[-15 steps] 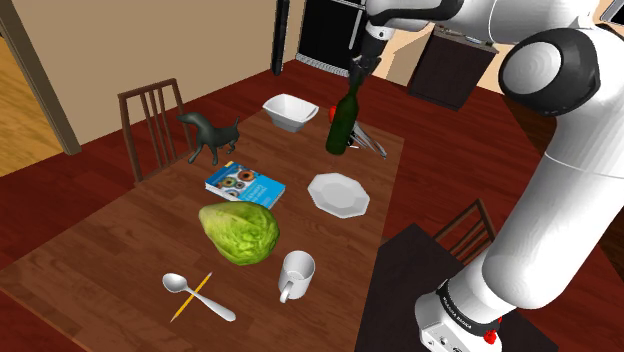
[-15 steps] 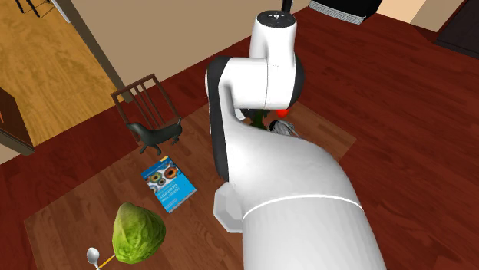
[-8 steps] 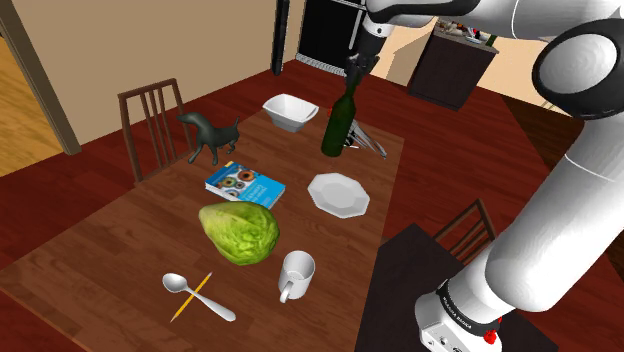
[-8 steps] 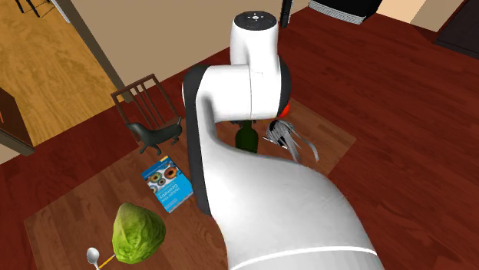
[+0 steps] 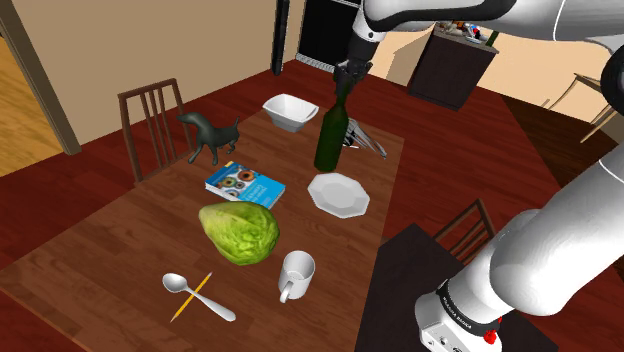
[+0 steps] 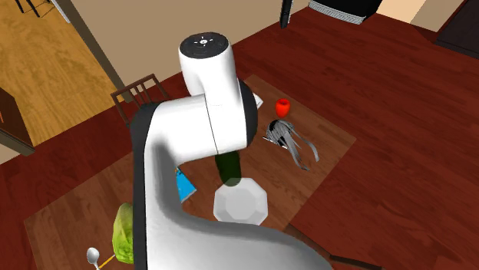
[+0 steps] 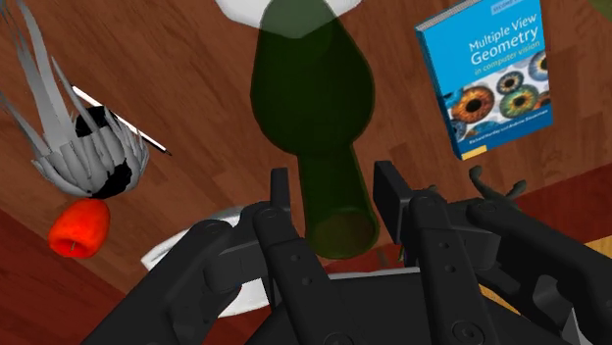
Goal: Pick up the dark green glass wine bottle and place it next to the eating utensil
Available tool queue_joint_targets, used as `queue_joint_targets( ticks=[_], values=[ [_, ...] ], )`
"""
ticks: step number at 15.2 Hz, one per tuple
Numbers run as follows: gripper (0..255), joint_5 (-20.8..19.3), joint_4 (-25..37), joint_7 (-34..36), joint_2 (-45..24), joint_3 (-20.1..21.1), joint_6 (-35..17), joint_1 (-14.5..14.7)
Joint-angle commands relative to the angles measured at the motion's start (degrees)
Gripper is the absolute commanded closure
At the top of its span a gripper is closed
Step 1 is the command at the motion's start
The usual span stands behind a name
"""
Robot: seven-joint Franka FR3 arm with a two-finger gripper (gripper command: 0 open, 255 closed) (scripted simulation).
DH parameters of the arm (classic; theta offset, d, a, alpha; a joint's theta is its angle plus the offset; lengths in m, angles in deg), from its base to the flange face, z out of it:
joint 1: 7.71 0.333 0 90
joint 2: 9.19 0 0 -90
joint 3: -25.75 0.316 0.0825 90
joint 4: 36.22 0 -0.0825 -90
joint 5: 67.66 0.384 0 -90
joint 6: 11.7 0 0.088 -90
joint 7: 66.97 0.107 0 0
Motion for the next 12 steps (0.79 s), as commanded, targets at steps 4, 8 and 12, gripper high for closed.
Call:
queue_joint_targets(
  ticks=[4, 8, 12],
  values=[
    [255, -1.6, -5.9, 7.2, 5.1, 3.6, -0.4, 2.9],
    [255, -2.2, -9.2, 12.7, 8.3, 6.7, -0.2, 5.1],
    [255, -2.4, -11.5, 18.2, 10.6, 10.1, 0.3, 7.3]
  ],
)
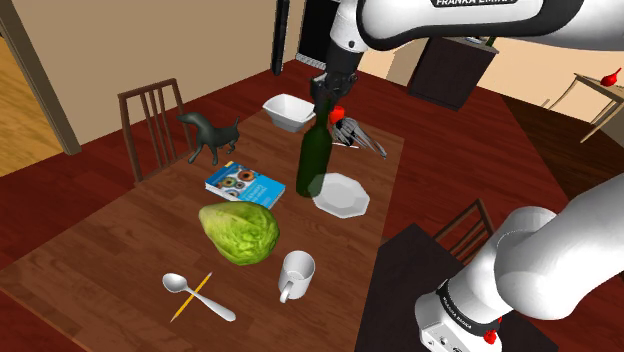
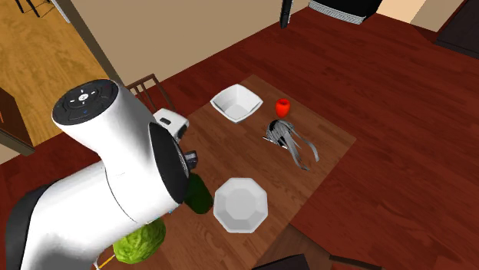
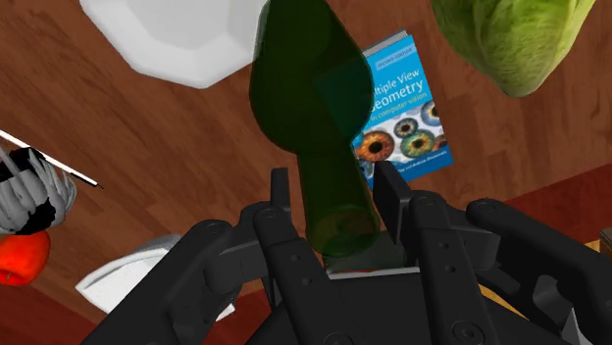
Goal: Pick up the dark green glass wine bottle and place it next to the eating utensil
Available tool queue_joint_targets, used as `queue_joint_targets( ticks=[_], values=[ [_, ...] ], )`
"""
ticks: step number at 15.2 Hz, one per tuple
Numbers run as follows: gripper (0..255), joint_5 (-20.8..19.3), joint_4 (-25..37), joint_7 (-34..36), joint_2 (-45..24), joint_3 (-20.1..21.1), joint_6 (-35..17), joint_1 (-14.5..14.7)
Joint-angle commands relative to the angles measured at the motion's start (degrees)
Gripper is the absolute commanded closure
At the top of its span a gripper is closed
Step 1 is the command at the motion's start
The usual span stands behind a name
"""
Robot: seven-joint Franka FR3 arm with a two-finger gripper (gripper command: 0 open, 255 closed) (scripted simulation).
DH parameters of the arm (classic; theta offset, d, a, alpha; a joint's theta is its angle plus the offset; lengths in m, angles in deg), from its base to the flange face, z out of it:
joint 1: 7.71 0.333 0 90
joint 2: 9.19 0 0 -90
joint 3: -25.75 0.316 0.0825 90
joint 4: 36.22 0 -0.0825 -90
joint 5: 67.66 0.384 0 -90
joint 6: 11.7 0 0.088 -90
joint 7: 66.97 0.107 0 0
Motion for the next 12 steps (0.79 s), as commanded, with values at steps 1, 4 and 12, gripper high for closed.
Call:
queue_joint_targets(
  ticks=[1, 4, 12],
  values=[
    [255, 0.0, -0.6, 3.0, 0.9, 1.8, 0.6, 1.1],
    [255, 0.0, -1.4, 7.2, 1.9, 4.5, 1.1, 2.8],
    [255, 0.3, -0.8, 18.5, 2.0, 11.8, 2.8, 7.0]
  ],
)
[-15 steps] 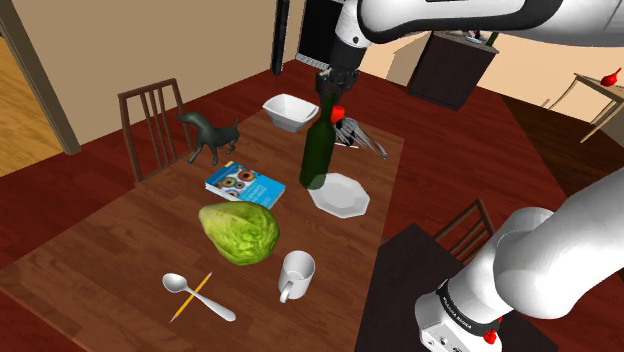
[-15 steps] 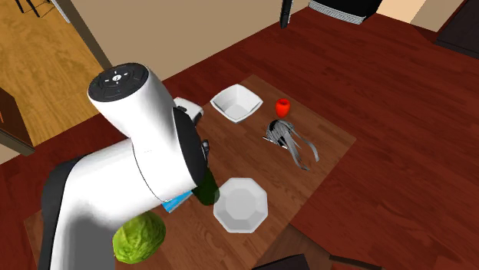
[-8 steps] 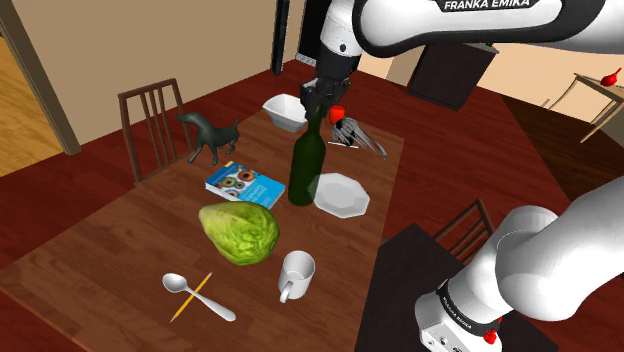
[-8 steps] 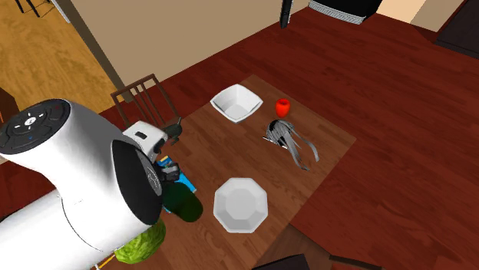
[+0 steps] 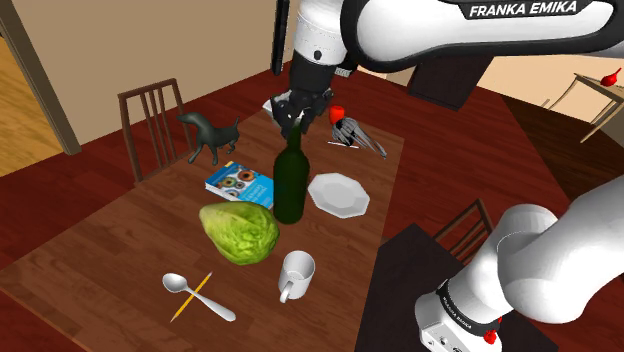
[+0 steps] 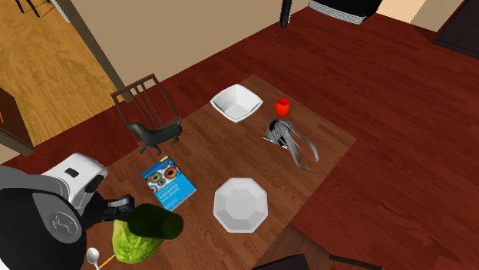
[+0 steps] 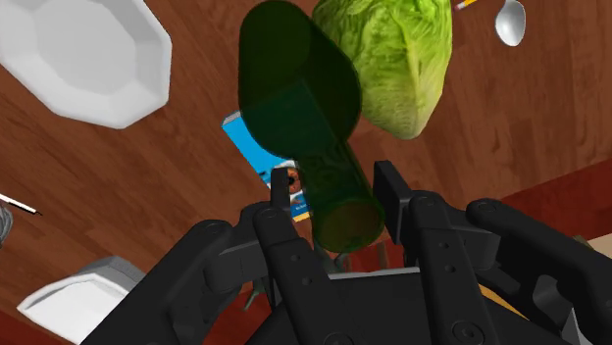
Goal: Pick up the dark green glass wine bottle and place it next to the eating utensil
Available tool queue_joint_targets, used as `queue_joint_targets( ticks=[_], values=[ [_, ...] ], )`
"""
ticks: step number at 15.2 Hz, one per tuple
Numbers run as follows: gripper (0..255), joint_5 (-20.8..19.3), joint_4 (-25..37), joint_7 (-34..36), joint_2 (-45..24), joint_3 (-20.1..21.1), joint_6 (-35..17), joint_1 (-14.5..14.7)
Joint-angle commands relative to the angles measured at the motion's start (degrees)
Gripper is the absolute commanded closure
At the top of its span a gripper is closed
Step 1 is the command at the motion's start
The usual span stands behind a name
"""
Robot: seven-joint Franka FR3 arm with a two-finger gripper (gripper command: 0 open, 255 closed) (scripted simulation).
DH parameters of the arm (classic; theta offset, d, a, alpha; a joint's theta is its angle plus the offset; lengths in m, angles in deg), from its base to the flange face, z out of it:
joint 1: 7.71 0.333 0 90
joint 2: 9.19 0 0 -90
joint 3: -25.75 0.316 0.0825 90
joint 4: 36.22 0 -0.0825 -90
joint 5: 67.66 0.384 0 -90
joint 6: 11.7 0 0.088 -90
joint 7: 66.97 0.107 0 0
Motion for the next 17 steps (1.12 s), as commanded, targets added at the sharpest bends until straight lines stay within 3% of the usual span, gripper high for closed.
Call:
queue_joint_targets(
  ticks=[1, 10, 17],
  values=[
    [255, 0.1, 0.0, 2.7, 0.2, 1.7, 0.4, 1.0],
    [255, -1.3, 6.3, 16.2, -5.1, 10.2, 3.2, 5.6],
    [255, -5.0, 15.2, 27.2, -13.1, 16.4, 6.5, 9.8]
  ],
)
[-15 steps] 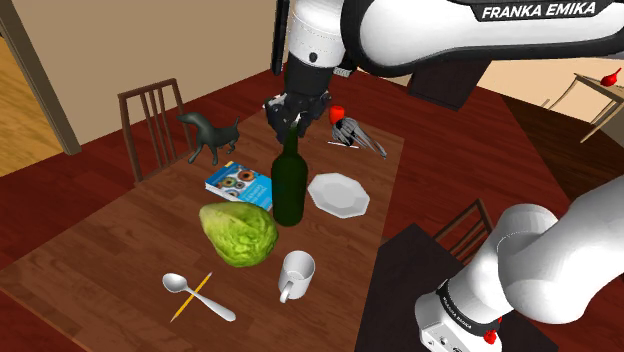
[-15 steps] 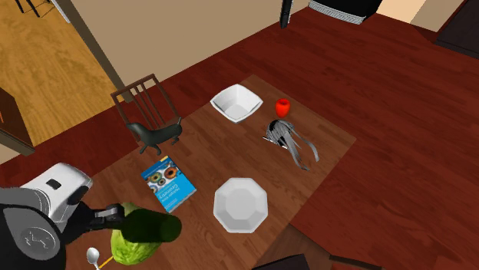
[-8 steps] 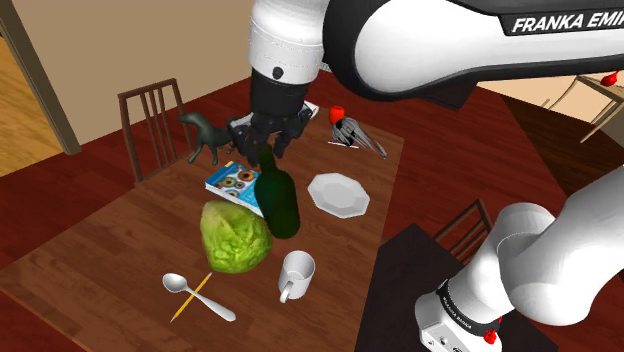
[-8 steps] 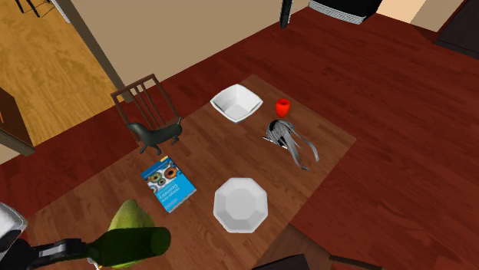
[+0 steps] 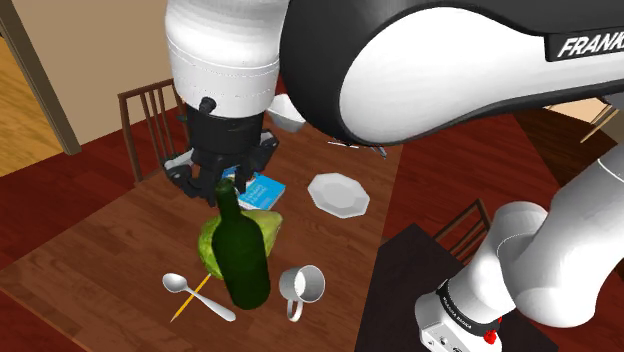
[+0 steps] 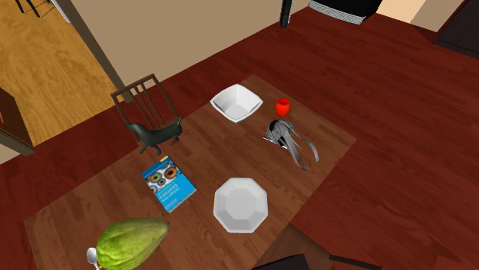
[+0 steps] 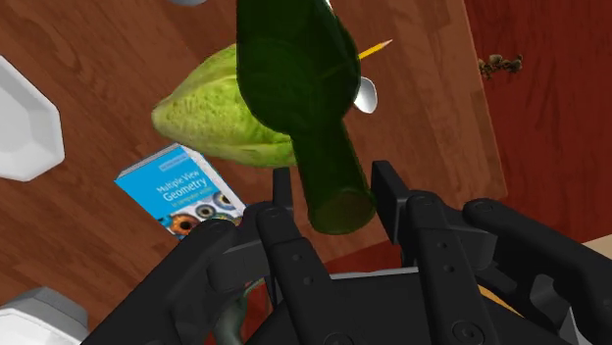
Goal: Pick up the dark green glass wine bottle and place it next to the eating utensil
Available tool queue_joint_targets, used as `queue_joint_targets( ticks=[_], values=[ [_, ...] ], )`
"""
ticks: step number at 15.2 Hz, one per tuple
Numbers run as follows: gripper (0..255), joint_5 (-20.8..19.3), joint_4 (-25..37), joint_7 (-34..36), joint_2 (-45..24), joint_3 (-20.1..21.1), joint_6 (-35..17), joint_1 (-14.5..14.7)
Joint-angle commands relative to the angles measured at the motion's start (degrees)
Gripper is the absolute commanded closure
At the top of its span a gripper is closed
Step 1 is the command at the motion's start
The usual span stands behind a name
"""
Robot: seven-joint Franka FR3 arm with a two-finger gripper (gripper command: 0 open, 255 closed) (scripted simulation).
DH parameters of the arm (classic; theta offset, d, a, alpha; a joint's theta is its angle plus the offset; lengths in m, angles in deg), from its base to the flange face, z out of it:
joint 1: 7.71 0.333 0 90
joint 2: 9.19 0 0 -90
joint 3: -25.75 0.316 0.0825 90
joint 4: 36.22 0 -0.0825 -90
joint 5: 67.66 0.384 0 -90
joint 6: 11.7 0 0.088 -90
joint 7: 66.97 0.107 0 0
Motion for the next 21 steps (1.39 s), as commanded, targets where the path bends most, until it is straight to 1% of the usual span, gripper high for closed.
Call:
queue_joint_targets(
  ticks=[1, 5, 8, 10, 11, 21],
  values=[
    [255, -1.3, 3.3, 3.4, -2.6, 1.7, 1.5, 1.5],
    [255, -5.0, 10.6, 9.7, -9.1, 4.5, 4.5, 5.0],
    [255, -8.3, 17.1, 14.2, -14.7, 5.9, 7.4, 8.7],
    [255, -10.6, 22.2, 16.9, -18.7, 6.4, 9.6, 11.7],
    [255, -12.6, 27.0, 19.0, -22.4, 6.7, 11.7, 14.5],
    [255, -12.7, 18.6, 20.5, -21.9, 6.3, 4.0, 13.3]
  ],
)
